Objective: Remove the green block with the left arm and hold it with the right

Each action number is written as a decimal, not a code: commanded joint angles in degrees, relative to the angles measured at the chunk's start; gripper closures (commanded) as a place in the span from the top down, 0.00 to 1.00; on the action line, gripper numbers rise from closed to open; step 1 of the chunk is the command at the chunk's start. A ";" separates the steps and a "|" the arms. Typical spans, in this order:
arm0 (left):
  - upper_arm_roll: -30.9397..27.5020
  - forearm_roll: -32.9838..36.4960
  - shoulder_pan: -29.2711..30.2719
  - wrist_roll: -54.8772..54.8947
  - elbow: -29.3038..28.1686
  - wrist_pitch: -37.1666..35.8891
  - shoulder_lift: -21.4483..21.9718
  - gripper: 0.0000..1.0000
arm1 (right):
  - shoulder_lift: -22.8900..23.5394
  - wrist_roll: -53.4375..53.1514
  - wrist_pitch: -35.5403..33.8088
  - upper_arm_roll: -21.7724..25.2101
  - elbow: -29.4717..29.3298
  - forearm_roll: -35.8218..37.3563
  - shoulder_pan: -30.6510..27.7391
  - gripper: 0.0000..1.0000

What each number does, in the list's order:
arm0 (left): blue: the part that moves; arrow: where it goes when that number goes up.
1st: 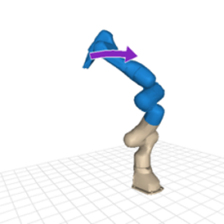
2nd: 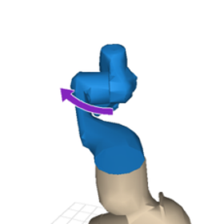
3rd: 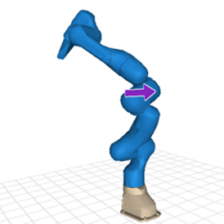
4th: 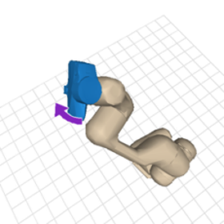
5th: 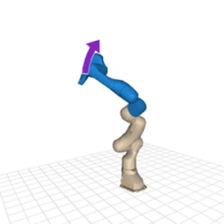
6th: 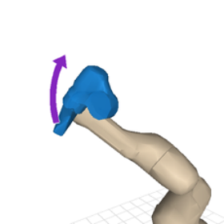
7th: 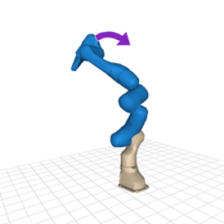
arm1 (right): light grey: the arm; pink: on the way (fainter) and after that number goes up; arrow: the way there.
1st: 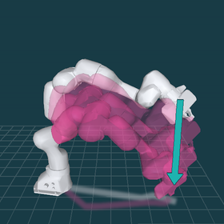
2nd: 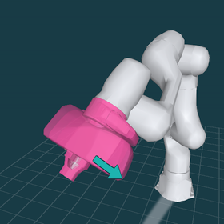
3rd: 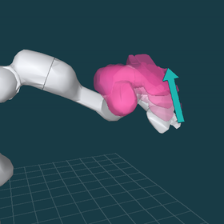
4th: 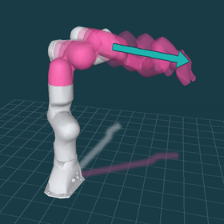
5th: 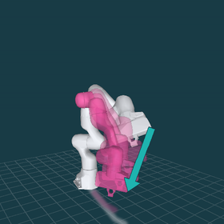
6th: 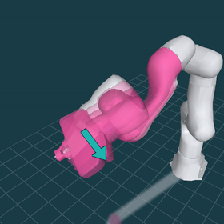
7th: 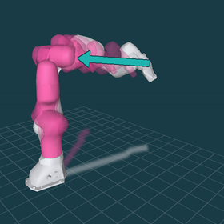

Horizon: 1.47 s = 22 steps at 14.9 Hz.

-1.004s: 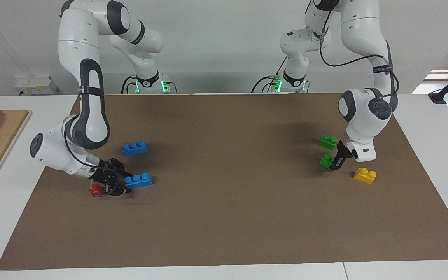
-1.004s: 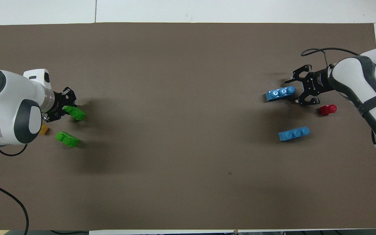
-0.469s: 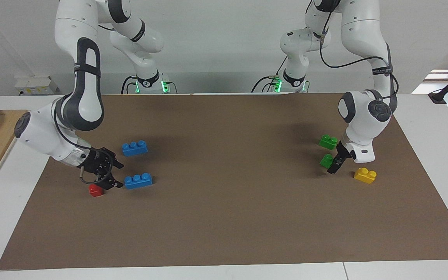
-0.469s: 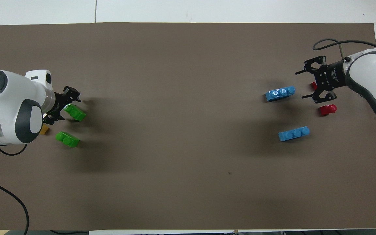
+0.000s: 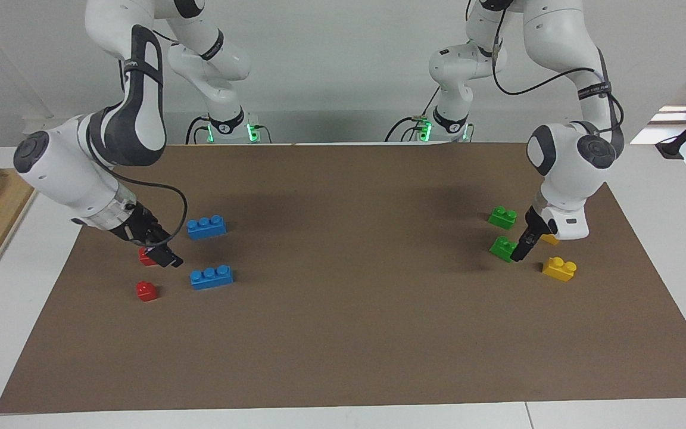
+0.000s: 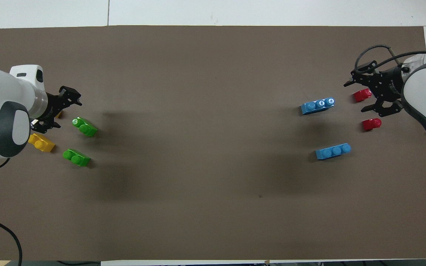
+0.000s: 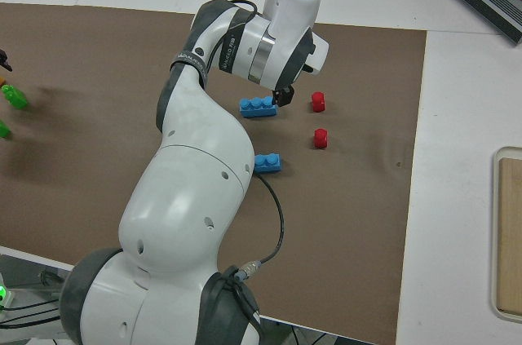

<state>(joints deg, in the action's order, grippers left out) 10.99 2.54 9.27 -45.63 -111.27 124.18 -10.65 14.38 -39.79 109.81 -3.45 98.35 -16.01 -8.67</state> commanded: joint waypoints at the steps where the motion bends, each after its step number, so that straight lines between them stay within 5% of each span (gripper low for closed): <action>1: 0.17 -0.17 -0.31 5.61 4.56 -7.01 2.11 1.00 | -4.17 5.77 -3.10 -0.33 0.09 4.04 1.19 0.99; 6: 0.09 0.10 -0.13 26.27 11.51 -16.24 4.75 1.00 | -11.73 14.54 -7.31 -0.59 0.26 14.17 7.69 1.00; 14: 0.44 -0.08 -0.66 30.78 11.60 -22.76 12.32 1.00 | -14.47 38.72 -12.14 -0.50 -0.53 15.13 6.12 1.00; 22: 0.61 0.01 -1.18 33.05 12.30 -24.95 12.93 1.00 | -15.44 40.94 -16.03 0.11 -2.29 16.70 4.71 1.00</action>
<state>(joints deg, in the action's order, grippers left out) 12.00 2.58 9.14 -15.02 -99.26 101.54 1.37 -0.86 -0.50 94.85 -3.05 96.53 -1.85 -3.19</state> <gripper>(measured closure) 0.000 0.000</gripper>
